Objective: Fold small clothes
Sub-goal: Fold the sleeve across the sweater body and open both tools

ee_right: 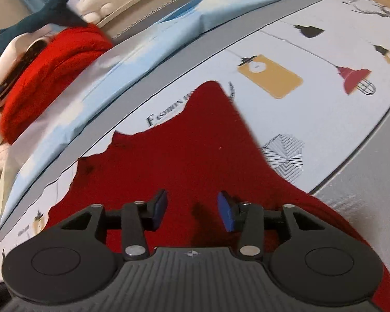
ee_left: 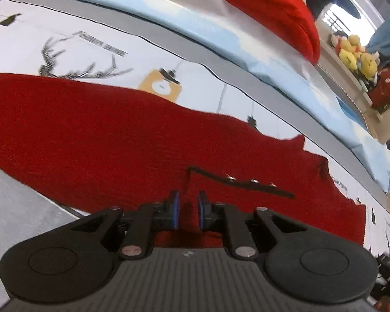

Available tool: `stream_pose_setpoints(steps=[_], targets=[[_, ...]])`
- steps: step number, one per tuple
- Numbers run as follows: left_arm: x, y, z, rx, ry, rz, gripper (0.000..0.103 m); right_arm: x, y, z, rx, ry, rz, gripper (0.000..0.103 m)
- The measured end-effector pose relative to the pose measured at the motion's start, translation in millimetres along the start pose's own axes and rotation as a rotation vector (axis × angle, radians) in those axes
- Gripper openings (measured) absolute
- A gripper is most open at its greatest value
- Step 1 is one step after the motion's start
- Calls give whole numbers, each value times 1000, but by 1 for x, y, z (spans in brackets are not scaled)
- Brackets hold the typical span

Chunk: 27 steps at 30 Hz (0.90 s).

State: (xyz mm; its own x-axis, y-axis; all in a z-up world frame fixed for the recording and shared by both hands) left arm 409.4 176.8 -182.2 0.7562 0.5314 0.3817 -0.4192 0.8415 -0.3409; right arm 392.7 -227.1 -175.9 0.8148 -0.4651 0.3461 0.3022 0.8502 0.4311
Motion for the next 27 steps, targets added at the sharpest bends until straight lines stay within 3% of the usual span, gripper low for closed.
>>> stream_pose_setpoints(steps=[2, 4, 6, 9, 14, 18, 24, 27], targets=[[2, 13, 3, 21, -2, 24, 16, -8, -15, -11, -33, 65, -54, 49], [7, 29, 9, 53, -13, 53, 19, -8, -16, -5, -44, 47, -61, 43], [15, 50, 18, 100, -37, 77, 20, -7, -4, 5, -77, 18, 8, 47], [29, 86, 35, 177, -81, 122, 29, -9, 20, 21, -60, -24, 88, 50], [46, 150, 55, 280, -116, 220, 30, -17, 46, 29, -75, -50, 189, 50], [49, 184, 58, 375, -94, 232, 30, -22, 65, 34, -72, -53, 240, 50], [54, 201, 55, 430, -61, 184, 41, -31, 91, 39, -66, -57, 329, 50], [53, 204, 50, 449, -41, 157, 41, -37, 100, 39, -61, -48, 354, 51]])
Point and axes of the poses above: each gripper's, at about its wrist camera, not at the fingertips, and z roughly against the way its jaws point, y to its left, x to its top, the point moved 9 cm from there along -z, roughly the way its jaws point, and after that the axes turned 7 degrees about y, right-handed, at the moved point
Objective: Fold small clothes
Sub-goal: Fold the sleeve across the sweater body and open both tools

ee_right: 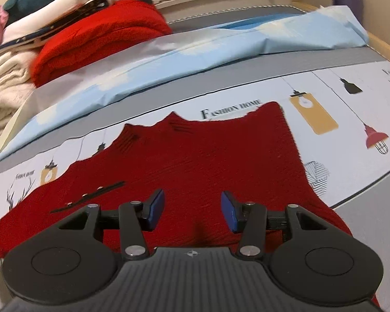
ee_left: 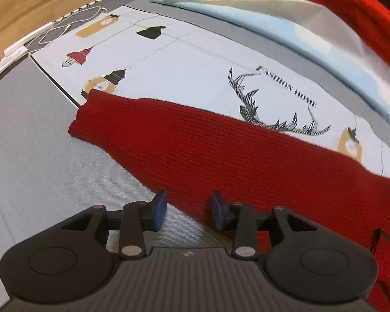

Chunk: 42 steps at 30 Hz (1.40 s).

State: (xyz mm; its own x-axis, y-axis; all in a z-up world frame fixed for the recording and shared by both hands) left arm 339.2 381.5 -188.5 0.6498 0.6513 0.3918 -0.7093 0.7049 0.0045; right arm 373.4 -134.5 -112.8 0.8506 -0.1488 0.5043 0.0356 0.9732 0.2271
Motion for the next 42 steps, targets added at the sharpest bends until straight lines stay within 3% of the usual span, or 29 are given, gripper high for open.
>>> stream_pose_setpoints(steps=[23, 30, 38, 41, 42], targets=[[6, 9, -19, 28, 33, -4, 55, -4, 15, -7, -35, 30, 45, 52], [7, 33, -23, -37, 59, 178, 56, -5, 14, -5, -112, 27, 122, 56], [7, 40, -25, -88, 55, 283, 56, -9, 1, -7, -209, 52, 163, 56], [7, 35, -25, -119, 50, 295, 51, -10, -3, -7, -221, 64, 170, 56], [7, 33, -24, -128, 49, 293, 42, -11, -4, -7, -222, 67, 169, 56]])
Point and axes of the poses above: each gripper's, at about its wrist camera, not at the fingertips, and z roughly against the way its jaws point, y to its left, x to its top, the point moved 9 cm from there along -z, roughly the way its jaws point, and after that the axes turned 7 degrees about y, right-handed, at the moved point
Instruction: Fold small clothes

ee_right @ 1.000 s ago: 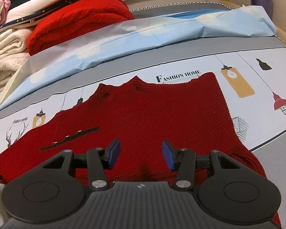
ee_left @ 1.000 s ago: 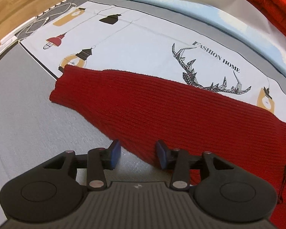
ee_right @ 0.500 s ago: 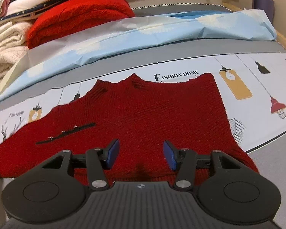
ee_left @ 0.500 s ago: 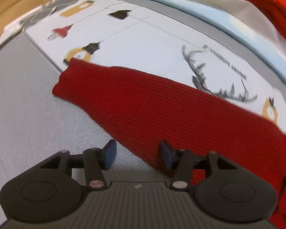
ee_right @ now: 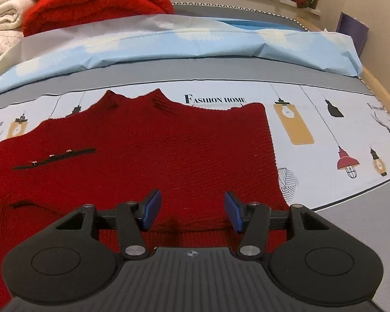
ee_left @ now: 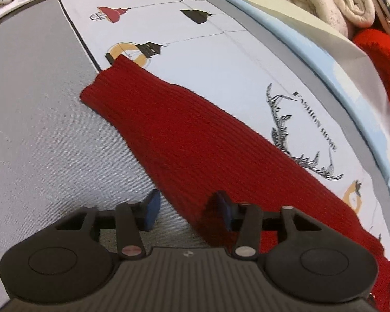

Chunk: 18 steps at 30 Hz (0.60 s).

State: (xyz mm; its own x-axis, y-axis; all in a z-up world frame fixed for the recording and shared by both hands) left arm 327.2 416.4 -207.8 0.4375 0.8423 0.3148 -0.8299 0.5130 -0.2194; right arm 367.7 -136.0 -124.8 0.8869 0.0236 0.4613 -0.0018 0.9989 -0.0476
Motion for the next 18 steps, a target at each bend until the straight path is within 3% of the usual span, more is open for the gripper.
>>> stream_pose_setpoints(steps=[2, 4, 9, 12, 15, 18], targets=[[0, -3, 1, 0, -11, -16, 23, -1, -1, 0, -3, 3, 0, 56], [2, -7, 7, -15, -42, -26, 15, -1, -4, 1, -5, 5, -3, 56], [9, -28, 29, -42, -141, -80, 16, -1, -10, 1, -8, 8, -16, 56], [8, -20, 18, -48, -82, -7, 23, -2, -14, 1, -7, 12, -24, 56], [3, -6, 2, -44, -19, 70, 21, -4, -17, -1, -4, 18, -26, 56], [6, -10, 11, -48, -63, 53, 15, -7, -21, -5, 6, 31, -37, 56]])
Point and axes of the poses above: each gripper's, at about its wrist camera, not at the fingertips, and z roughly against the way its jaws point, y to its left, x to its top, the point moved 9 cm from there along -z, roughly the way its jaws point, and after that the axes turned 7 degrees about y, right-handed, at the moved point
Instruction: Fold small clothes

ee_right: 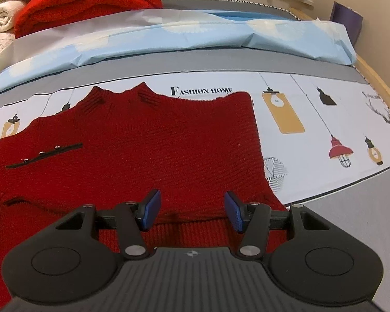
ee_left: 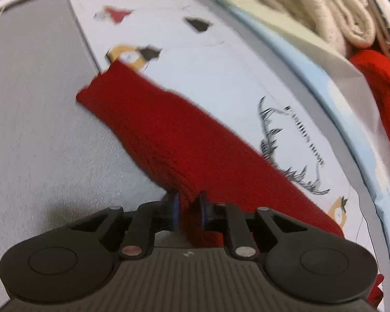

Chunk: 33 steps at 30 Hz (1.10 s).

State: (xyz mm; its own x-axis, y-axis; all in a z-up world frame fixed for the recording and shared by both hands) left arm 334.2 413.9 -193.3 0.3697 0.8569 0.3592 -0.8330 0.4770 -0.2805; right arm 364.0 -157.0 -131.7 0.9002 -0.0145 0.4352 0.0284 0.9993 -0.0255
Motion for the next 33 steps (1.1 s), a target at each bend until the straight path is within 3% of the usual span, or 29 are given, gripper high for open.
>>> stream_pose_setpoints(steps=[3, 5, 8, 10, 14, 16, 18, 21, 27, 29, 33], targets=[[1, -27, 23, 4, -115, -111, 13, -2, -5, -2, 5, 4, -9, 56], [-5, -57, 42, -52, -176, -183, 13, -3, -8, -4, 7, 5, -14, 56], [-30, -110, 73, -215, -226, -281, 12, -5, -13, -6, 17, 3, -31, 56], [-64, -155, 99, -377, -229, -363, 11, -5, -16, -6, 35, -3, -45, 55], [-169, -240, 149, -737, -116, -577, 12, -2, -26, -3, 72, -36, -86, 44], [-221, -267, 154, -836, 23, -669, 15, 0, -33, -2, 91, -53, -127, 43], [-264, -283, 149, -889, 175, -765, 19, 4, -40, -2, 114, -69, -167, 43], [-260, -278, 132, -768, 138, -757, 20, 10, -47, -6, 164, -75, -239, 43], [-194, -231, 76, -475, 112, -599, 20, 7, -55, -27, 259, -30, -364, 45], [-176, -221, 64, -423, 121, -570, 20, 3, -57, -37, 285, 3, -413, 45], [-161, -213, 58, -413, 141, -544, 20, -8, -65, -54, 313, 70, -533, 45]])
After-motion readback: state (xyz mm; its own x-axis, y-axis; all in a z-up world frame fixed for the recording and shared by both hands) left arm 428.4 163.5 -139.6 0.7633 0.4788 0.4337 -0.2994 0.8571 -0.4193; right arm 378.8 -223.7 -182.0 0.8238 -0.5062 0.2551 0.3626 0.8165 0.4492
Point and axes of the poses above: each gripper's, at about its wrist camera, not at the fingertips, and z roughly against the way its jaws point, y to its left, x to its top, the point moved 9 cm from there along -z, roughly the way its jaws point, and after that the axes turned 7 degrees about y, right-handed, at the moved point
